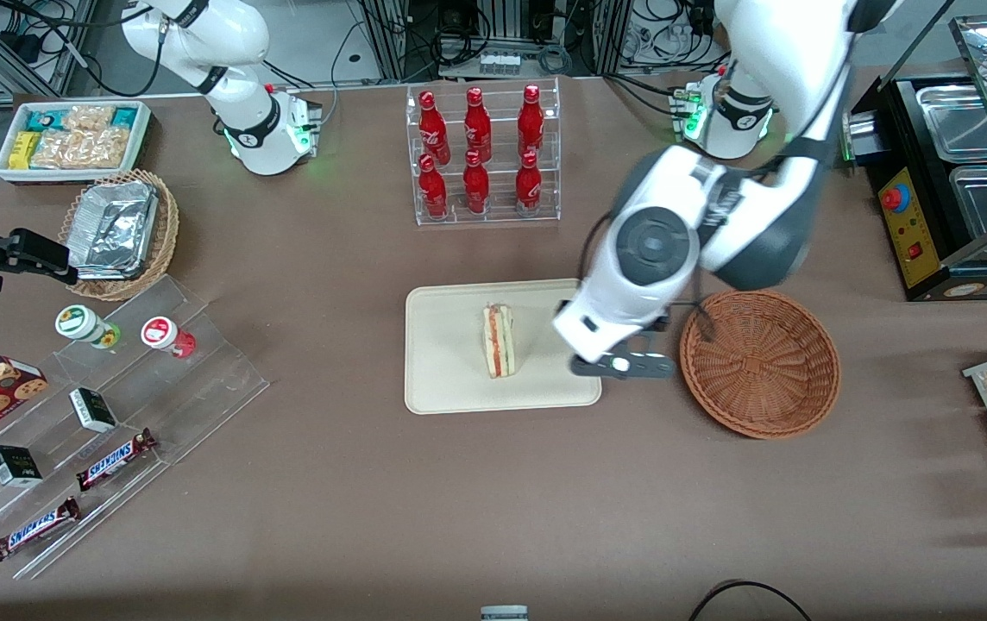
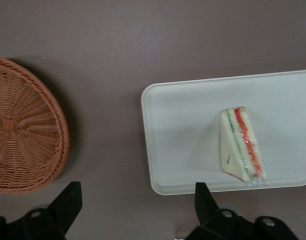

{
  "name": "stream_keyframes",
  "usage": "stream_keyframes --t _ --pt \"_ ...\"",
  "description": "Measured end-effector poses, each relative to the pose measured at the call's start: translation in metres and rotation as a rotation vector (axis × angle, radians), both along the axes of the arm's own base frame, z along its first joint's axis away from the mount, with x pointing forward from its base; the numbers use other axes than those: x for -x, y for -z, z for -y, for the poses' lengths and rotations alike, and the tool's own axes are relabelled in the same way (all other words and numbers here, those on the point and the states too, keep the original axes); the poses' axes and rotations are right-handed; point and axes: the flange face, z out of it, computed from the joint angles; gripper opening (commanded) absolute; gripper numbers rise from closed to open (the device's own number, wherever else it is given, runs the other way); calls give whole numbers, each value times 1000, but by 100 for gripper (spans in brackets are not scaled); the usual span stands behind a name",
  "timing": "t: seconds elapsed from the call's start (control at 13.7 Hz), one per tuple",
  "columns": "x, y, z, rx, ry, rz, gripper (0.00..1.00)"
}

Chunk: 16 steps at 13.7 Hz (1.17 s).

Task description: Place sandwich from basket to tray

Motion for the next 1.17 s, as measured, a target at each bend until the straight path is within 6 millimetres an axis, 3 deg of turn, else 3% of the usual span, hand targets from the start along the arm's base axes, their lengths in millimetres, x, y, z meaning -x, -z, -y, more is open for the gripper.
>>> stream_keyframes --t 0.15,0.44,0.73,1.02,1.17 --pt "-9 0 -28 -3 -25 -7 100" --pt "-4 5 -64 7 -2 13 100" --pt "4 -23 -128 12 21 24 100" --pt "18 -29 -148 6 49 9 100" --pt "22 -37 -173 8 78 -4 100"
